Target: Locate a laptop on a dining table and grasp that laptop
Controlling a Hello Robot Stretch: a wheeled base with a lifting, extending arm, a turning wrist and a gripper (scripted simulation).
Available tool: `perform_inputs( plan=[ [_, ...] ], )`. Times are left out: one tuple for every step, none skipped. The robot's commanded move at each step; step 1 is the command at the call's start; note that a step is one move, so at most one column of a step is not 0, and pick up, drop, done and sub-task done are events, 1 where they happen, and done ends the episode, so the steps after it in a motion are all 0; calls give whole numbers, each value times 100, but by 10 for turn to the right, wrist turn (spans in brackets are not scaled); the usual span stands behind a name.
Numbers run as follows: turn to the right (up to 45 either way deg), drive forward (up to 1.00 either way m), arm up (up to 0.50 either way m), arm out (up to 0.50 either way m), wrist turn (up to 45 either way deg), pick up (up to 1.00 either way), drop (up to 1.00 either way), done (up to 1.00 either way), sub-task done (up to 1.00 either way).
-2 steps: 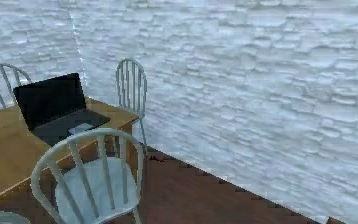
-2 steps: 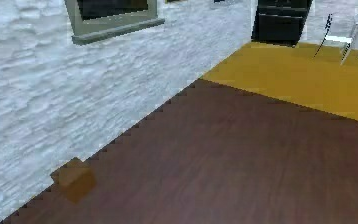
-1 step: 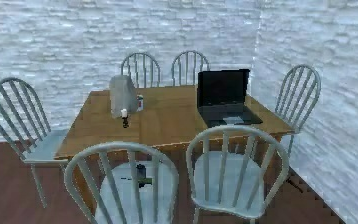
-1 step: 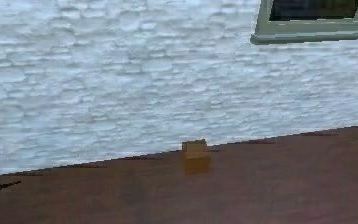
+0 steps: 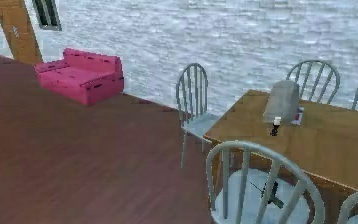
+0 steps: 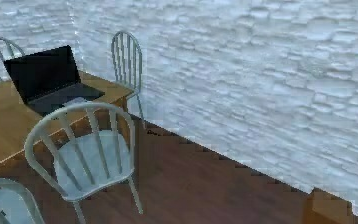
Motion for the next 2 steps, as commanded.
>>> perform_inputs(
  plan=[
    [-270, 0, 0, 0, 0, 0, 0, 0, 0],
    [450, 0, 0, 0, 0, 0, 0, 0, 0]
  ],
)
